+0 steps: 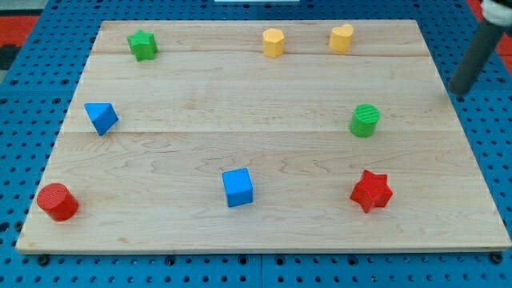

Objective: Slightly push the green circle to the left

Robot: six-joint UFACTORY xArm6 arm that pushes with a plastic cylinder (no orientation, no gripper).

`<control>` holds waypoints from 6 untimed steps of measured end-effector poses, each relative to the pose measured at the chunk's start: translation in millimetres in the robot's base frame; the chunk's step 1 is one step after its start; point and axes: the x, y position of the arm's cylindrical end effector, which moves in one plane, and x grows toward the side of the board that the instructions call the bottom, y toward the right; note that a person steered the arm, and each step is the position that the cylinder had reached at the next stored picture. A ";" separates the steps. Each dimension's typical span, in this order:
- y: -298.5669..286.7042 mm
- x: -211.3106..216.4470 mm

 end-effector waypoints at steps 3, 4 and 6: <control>-148.6 44.0; -127.1 48.4; -45.7 164.4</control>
